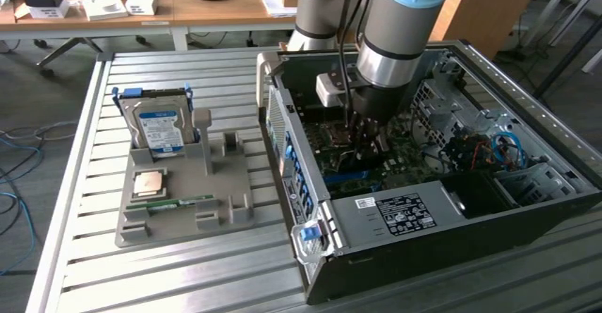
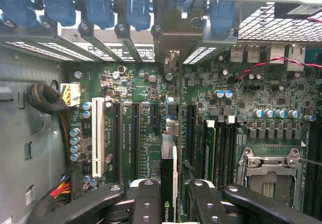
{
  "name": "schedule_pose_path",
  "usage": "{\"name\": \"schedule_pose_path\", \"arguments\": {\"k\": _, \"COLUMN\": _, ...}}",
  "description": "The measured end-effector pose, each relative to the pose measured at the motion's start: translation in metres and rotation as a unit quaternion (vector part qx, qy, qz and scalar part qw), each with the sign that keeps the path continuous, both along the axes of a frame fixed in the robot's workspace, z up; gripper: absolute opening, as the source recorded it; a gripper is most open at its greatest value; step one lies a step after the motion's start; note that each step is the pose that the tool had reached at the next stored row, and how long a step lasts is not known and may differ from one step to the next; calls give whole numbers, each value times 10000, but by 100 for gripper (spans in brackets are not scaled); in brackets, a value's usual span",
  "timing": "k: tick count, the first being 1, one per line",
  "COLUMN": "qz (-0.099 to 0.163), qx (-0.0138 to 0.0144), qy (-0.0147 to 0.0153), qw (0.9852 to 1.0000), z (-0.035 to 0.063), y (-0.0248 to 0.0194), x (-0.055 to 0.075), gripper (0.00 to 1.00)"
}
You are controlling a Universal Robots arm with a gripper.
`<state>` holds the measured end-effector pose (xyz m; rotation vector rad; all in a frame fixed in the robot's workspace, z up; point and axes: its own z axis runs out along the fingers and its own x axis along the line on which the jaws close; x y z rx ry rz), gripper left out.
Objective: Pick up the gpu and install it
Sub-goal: 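Insert the gpu into the slot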
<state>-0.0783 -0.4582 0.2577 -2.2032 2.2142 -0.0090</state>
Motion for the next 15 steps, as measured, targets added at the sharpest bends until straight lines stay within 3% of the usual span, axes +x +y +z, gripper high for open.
{"name": "schedule_pose_path", "arguments": {"k": 15, "qz": 0, "qx": -1, "qy": 0, "qw": 10000, "z": -15, "y": 0, "x": 0, "gripper": 26}}
